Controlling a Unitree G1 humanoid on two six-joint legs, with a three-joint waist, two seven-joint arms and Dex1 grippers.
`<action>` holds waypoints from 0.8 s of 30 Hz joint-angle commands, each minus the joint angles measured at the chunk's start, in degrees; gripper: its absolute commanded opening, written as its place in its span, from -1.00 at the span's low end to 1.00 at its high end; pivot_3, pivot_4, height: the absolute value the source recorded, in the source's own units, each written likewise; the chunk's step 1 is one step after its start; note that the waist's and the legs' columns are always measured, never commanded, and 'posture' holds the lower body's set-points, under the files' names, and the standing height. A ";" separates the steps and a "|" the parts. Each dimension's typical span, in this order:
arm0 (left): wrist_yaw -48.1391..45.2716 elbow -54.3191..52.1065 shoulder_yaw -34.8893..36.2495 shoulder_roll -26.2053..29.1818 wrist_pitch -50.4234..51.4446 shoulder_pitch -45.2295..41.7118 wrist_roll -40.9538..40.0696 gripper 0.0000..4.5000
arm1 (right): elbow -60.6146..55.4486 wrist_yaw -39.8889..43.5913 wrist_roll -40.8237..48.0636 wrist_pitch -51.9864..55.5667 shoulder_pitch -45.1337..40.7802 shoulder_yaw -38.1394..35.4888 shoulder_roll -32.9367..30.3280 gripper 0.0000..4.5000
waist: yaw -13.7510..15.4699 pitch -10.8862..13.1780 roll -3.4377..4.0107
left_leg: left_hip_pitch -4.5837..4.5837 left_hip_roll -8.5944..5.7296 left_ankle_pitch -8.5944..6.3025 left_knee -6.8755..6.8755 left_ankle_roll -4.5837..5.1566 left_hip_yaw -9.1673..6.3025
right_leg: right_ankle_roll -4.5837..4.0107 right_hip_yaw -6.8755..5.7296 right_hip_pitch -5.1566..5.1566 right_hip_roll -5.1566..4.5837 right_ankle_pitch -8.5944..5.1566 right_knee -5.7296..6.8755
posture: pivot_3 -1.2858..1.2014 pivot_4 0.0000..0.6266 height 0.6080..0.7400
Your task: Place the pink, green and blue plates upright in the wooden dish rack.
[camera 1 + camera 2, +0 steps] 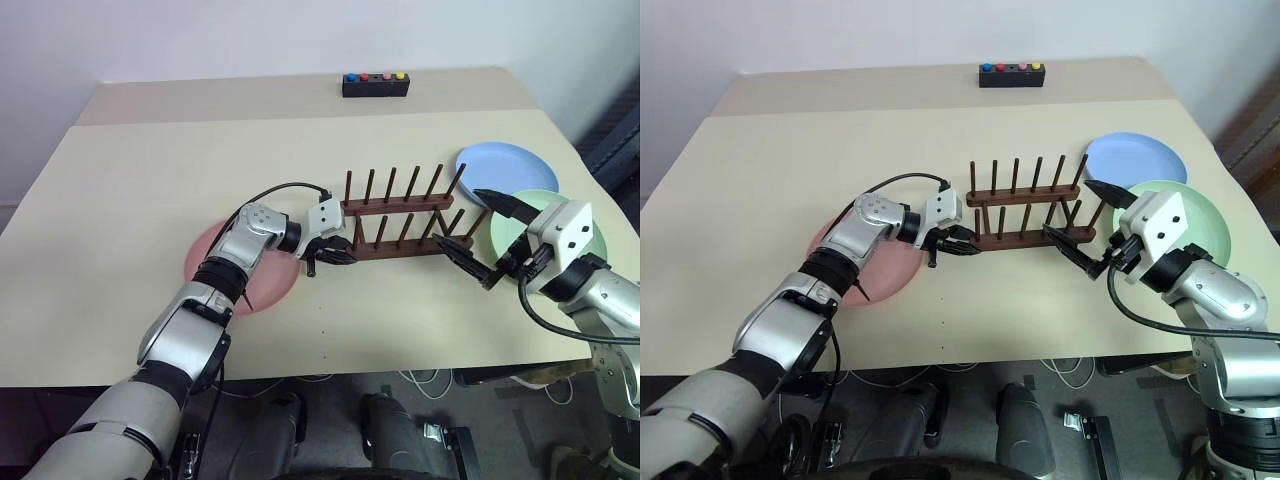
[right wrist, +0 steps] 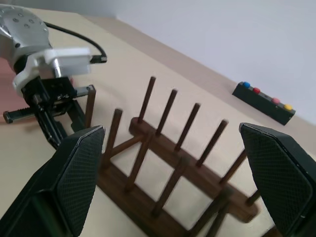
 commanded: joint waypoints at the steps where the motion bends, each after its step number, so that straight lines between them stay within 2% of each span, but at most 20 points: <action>1: 1.51 2.78 1.71 -0.98 -3.31 -3.37 0.96 -0.69 | -2.48 -0.46 0.32 -0.20 -0.22 -1.29 -0.58 1.00 | 0.02 0.00 0.00 | 0.00 0.00 0.00 0.00 0.00 0.00 | 0.00 0.00 0.00 0.00 0.00 0.00 | 0.03 -0.52 1.00; 7: 4.37 8.30 2.85 -2.76 -5.09 -5.47 2.42 -0.69 | -1.77 -0.30 -0.35 -0.56 -0.33 -0.96 -0.75 1.00 | 0.00 0.00 -0.01 | 0.00 -0.01 -0.01 0.01 0.01 0.01 | 0.02 0.00 0.00 0.00 0.00 0.00 | 0.03 -0.52 1.00; 15: 6.66 10.48 4.53 -3.33 -5.90 -6.25 3.18 0.98 | -1.40 0.05 -0.76 -0.82 -0.28 -0.96 -0.53 1.00 | 0.00 0.00 -0.01 | 0.00 -0.01 0.00 0.02 0.01 0.01 | 0.04 0.00 0.00 0.00 0.00 0.01 | 0.03 -0.52 1.00; 18: 2.38 9.24 5.22 -2.00 -4.06 -6.78 2.07 0.98 | -1.22 0.15 -0.63 -0.75 -0.56 -0.77 -0.40 1.00 | -0.03 0.00 0.00 | 0.00 -0.01 -0.01 0.02 0.01 0.01 | 0.05 0.00 0.00 0.00 0.00 0.01 | 0.03 -0.52 1.00; 21: -6.30 3.09 4.77 1.33 -1.18 -5.99 0.97 0.98 | -0.74 0.58 -0.38 -0.82 -0.50 -0.75 -0.33 1.00 | -0.32 0.00 -0.01 | 0.00 -0.01 0.00 0.01 0.01 0.01 | 0.05 -0.01 0.00 0.01 0.00 0.03 | 0.03 -0.52 1.00; 24: -6.43 -0.31 5.22 2.57 0.29 -5.72 0.95 0.98 | -0.37 0.98 -0.22 -0.74 -0.39 -0.65 -0.21 1.00 | -0.36 0.00 0.01 | 0.00 0.00 0.00 0.01 0.01 0.00 | 0.05 -0.01 0.00 0.02 0.00 0.04 | 0.03 -0.52 1.00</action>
